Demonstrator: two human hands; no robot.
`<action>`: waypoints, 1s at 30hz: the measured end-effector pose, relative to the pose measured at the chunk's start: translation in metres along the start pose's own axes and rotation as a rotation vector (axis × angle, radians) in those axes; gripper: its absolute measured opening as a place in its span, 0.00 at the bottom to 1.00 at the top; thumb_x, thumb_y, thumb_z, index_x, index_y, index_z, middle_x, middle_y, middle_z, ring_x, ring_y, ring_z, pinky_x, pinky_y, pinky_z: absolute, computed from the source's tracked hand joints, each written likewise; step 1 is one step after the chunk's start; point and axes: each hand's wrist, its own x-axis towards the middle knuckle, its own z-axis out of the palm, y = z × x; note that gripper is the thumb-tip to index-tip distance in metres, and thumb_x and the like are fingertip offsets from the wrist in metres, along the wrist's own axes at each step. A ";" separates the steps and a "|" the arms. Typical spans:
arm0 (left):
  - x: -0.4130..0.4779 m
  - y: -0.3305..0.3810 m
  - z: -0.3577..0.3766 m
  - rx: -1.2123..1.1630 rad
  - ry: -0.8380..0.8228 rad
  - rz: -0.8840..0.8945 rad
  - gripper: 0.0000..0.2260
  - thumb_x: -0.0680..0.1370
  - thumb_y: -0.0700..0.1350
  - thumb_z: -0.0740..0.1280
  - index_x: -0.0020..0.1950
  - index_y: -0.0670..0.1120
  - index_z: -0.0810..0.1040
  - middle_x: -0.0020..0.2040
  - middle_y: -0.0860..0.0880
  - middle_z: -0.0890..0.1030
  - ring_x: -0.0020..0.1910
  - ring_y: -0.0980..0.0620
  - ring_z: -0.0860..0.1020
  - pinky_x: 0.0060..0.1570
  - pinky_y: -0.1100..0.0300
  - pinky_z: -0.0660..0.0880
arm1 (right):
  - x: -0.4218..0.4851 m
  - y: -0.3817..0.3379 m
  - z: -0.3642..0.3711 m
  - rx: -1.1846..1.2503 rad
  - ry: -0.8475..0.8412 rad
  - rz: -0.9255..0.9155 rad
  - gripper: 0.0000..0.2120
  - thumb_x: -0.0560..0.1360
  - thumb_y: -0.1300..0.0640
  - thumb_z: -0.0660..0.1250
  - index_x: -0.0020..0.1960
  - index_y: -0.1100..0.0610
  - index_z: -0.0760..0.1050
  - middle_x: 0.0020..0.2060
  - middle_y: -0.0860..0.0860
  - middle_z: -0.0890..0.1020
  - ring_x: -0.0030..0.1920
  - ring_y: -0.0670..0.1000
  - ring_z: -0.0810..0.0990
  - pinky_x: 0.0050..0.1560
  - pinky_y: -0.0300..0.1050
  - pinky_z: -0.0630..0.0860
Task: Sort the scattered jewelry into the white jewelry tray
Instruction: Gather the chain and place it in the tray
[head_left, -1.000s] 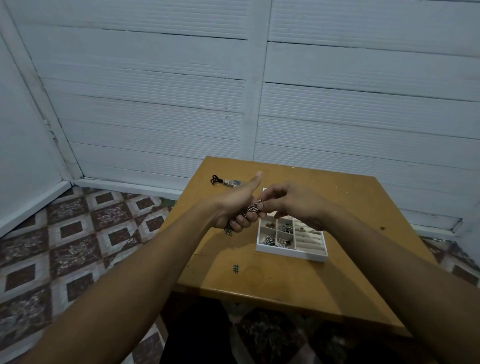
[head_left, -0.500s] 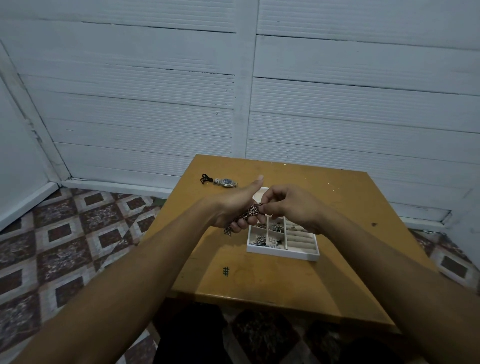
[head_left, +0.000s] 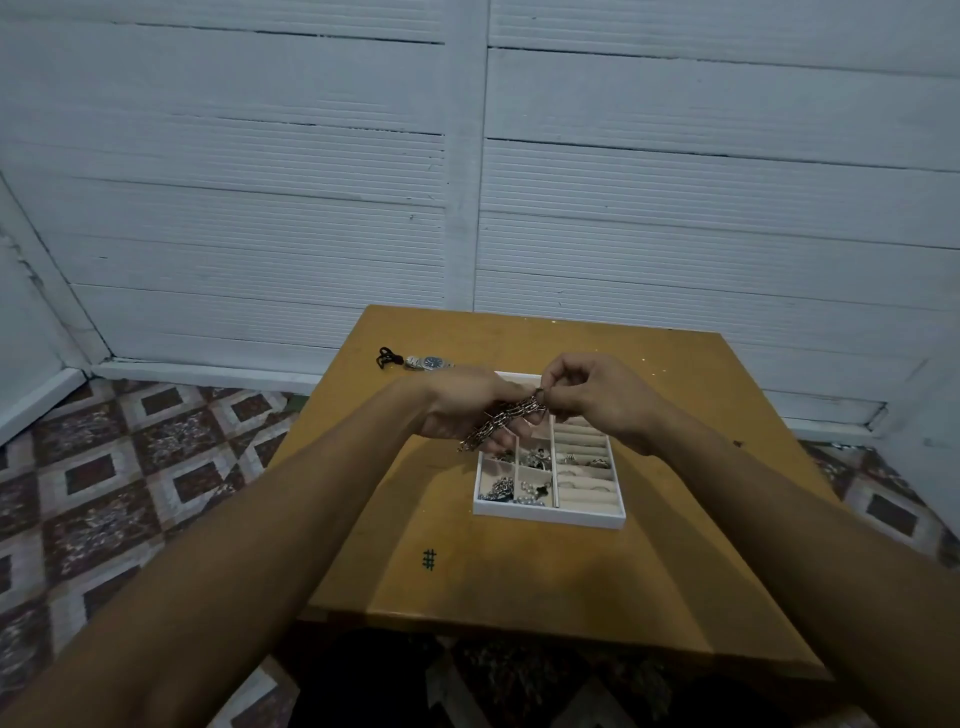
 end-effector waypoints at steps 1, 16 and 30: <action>0.003 0.002 -0.003 -0.004 0.002 0.002 0.14 0.84 0.48 0.55 0.51 0.41 0.76 0.39 0.48 0.78 0.34 0.54 0.75 0.33 0.63 0.74 | 0.003 0.002 -0.004 0.004 0.009 0.008 0.03 0.73 0.69 0.69 0.43 0.63 0.77 0.31 0.53 0.77 0.30 0.46 0.76 0.37 0.41 0.76; 0.087 0.010 -0.042 0.597 0.299 0.123 0.11 0.80 0.39 0.66 0.62 0.39 0.78 0.49 0.45 0.83 0.42 0.51 0.79 0.41 0.59 0.77 | 0.062 0.050 -0.036 0.020 0.118 0.142 0.03 0.73 0.68 0.69 0.46 0.67 0.76 0.34 0.60 0.79 0.36 0.56 0.76 0.43 0.54 0.75; 0.112 -0.005 -0.051 1.115 0.491 0.329 0.12 0.79 0.41 0.65 0.61 0.44 0.80 0.55 0.45 0.82 0.53 0.49 0.79 0.48 0.62 0.70 | 0.098 0.066 -0.016 -0.156 0.131 0.163 0.02 0.74 0.66 0.69 0.43 0.62 0.77 0.34 0.59 0.82 0.32 0.54 0.80 0.28 0.41 0.74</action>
